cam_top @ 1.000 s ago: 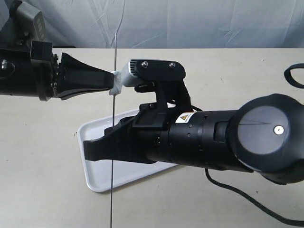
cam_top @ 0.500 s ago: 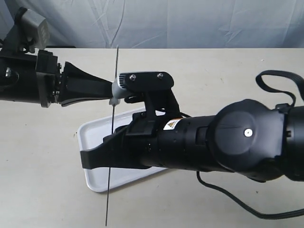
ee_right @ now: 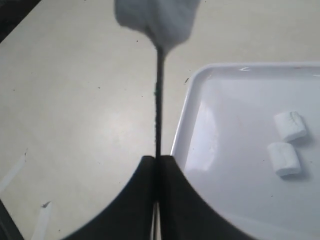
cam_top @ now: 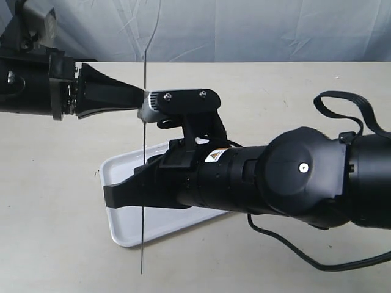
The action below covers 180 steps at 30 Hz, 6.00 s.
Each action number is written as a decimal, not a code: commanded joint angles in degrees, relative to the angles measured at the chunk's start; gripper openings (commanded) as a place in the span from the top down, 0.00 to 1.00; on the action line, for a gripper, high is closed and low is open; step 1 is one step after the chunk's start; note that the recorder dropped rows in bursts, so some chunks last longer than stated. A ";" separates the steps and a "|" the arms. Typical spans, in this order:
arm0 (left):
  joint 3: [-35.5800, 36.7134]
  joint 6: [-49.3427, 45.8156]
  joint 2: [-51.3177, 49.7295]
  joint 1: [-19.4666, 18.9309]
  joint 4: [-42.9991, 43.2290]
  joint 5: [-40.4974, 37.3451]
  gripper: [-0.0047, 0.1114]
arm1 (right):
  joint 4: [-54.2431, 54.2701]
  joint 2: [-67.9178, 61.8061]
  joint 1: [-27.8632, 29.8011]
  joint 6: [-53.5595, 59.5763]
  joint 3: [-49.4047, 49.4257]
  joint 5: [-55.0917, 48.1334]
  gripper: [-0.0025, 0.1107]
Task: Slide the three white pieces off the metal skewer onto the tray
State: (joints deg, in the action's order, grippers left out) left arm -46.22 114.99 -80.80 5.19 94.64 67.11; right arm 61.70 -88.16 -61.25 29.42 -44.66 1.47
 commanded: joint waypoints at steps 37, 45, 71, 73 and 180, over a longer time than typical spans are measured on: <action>-8.02 -5.79 0.81 -0.97 -29.50 -5.44 0.96 | 1.47 -6.36 -2.88 0.41 2.69 -10.15 0.98; -10.06 -3.87 0.81 -0.97 -24.33 -7.08 0.96 | 1.47 -6.36 -2.88 0.41 2.69 -10.29 0.98; -0.70 4.82 -4.56 -0.97 5.30 -18.74 0.96 | 2.39 0.28 -2.78 0.28 2.69 -8.59 0.98; 2.38 4.38 -7.10 0.03 5.30 -17.99 0.96 | 3.21 1.64 -2.78 0.28 2.69 -6.08 0.98; 8.66 4.62 46.20 -14.88 5.30 -19.04 0.56 | -44.35 -25.81 22.94 -32.63 -27.12 -59.54 0.77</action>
State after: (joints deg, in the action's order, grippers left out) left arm -37.93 118.24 -34.90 -9.67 100.14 47.19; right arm 16.94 -113.68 -38.64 -3.00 -71.47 -59.66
